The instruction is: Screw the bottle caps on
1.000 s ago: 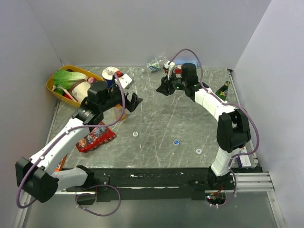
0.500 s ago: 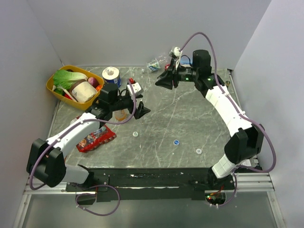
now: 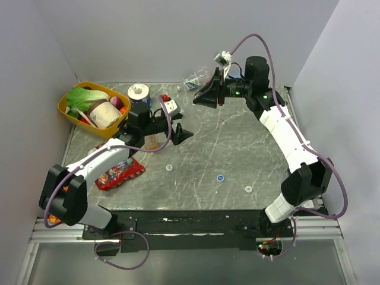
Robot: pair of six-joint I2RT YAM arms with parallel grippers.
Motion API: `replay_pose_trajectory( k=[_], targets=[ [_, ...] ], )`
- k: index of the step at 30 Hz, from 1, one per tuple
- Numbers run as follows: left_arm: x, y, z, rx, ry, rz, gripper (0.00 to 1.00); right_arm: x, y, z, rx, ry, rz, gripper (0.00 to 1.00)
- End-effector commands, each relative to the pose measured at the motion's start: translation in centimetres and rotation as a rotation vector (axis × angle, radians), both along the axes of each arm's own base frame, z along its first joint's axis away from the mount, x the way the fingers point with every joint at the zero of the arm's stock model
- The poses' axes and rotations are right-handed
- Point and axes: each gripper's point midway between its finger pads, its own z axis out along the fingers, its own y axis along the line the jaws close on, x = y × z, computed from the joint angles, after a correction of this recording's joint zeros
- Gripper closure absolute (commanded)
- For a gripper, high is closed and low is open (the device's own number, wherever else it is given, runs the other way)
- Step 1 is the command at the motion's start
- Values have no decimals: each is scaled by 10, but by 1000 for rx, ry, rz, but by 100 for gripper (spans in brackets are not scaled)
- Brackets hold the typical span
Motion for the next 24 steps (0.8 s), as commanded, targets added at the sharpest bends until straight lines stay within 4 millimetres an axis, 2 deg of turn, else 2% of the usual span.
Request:
replay_pose_trajectory(
  k=[1,6,18,20,24],
  targets=[
    [-3,-14,27,-69,-53,-87,4,-19,1,37,69,-11,60,100],
    [-16,-26,24,-68,-6,-212,4,-20,4,42,86,-11,72,100],
    [-17,-36,22,-79,34,-289,4,-16,8,32,86,-8,62,100],
    [-19,-38,21,-76,43,-311,1,-15,8,31,89,-5,59,100],
    [-18,-39,20,-69,47,-335,10,-14,8,30,90,-13,52,100]
  ],
)
